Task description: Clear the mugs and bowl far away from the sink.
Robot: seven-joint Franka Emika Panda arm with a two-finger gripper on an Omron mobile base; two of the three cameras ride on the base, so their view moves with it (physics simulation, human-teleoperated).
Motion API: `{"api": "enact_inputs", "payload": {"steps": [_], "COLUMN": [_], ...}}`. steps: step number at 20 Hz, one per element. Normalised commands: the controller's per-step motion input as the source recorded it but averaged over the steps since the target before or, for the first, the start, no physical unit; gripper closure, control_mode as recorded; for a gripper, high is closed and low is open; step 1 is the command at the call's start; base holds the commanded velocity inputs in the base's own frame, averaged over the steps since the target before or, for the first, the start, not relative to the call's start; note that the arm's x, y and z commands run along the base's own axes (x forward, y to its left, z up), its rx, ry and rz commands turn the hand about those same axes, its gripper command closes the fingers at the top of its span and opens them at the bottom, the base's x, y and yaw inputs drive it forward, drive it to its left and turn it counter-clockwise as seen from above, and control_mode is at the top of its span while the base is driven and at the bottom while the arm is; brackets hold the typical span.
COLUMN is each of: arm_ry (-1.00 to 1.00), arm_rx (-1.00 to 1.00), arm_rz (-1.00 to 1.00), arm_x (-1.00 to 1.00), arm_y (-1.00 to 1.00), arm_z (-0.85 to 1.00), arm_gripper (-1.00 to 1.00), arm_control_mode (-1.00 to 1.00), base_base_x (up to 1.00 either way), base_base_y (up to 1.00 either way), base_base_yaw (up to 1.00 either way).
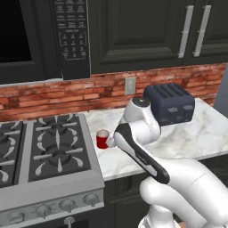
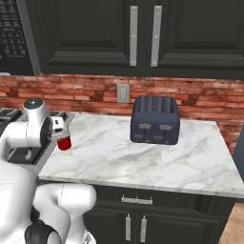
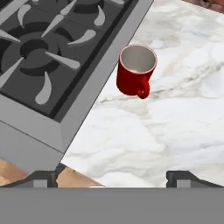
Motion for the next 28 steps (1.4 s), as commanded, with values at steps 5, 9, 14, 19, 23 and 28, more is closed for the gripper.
{"api": "enact_inputs", "payload": {"steps": [5, 9, 14, 19, 23, 28], "arm_ry": [-0.02, 0.0, 0.0, 0.0, 0.0, 0.0], "arm_rx": [0.07, 0.06, 0.0, 0.0, 0.0, 0.0], "arm_rz": [0.0, 0.0, 0.0, 0.0, 0.0, 0.0], "arm_x": [-0.87, -0.91, -0.37, 0.0, 0.0, 0.0], "arm_y": [-0.25, -0.32, -0.05, 0.0, 0.0, 0.0], "arm_z": [0.63, 0.46, 0.1, 0.0, 0.0, 0.0], "arm_gripper": [-1.0, -1.0, -1.0, -1.0, -1.0, -1.0], "arm_control_mode": [-1.0, -1.0, 1.0, 1.0, 1.0, 1.0], "base_base_x": [0.0, 0.0, -0.6, -0.73, -0.37, -0.31], "base_base_y": [0.0, 0.0, 0.0, 0.26, 0.14, 0.26], "base_base_yaw": [0.0, 0.0, 0.0, 0.49, 0.96, 0.98]}}
